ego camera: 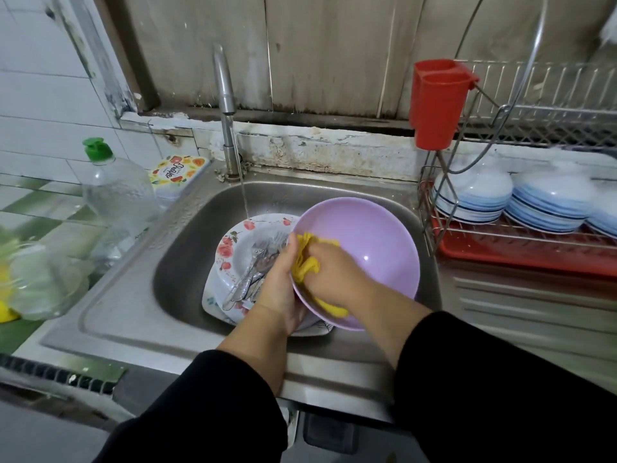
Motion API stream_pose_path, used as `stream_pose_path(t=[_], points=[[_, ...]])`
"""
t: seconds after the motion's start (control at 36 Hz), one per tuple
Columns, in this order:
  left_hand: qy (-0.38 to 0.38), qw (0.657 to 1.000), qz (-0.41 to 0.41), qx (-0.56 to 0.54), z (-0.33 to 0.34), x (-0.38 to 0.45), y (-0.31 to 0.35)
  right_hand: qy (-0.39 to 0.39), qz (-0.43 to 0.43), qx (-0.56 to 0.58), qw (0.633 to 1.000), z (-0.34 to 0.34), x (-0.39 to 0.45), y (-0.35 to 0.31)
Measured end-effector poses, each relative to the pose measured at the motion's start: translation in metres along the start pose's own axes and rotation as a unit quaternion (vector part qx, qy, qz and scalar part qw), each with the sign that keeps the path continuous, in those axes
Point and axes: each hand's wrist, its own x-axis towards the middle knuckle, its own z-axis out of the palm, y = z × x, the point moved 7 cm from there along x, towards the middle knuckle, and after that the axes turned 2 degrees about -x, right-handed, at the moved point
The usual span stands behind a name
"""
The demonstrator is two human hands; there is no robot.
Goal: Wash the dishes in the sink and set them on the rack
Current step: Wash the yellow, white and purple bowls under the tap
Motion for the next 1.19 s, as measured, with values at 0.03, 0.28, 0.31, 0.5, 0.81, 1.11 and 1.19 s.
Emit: stream_pose_path(t=[0.03, 0.28, 0.31, 0.5, 0.81, 1.11, 1.19], points=[[0.009, 1.0, -0.001, -0.002, -0.002, 0.0, 0.0, -0.067, -0.003, -0.002, 0.998, 0.008, -0.007, -0.001], [-0.003, 0.999, -0.002, 0.045, 0.002, 0.0, -0.002, 0.123, 0.112, -0.135, 0.977, -0.043, 0.014, 0.037], [-0.004, 0.999, 0.0, 0.046, 0.001, 0.0, -0.002, 0.154, 0.09, -0.06, 0.982, -0.04, 0.015, 0.027], [0.008, 1.0, -0.006, -0.015, -0.004, -0.001, 0.0, -0.275, 0.025, -0.062, 0.959, 0.006, -0.02, 0.001], [-0.033, 0.998, 0.018, 0.05, 0.013, -0.006, 0.0, 0.075, 0.078, -0.009, 0.994, -0.038, 0.007, 0.013], [0.001, 0.997, 0.062, 0.041, 0.045, -0.012, 0.043, -0.223, 0.032, -0.523, 0.822, -0.089, -0.011, -0.015], [-0.035, 0.995, 0.065, 0.07, 0.071, -0.015, 0.06, 0.103, -0.052, -0.437, 0.892, -0.129, 0.01, -0.054]])
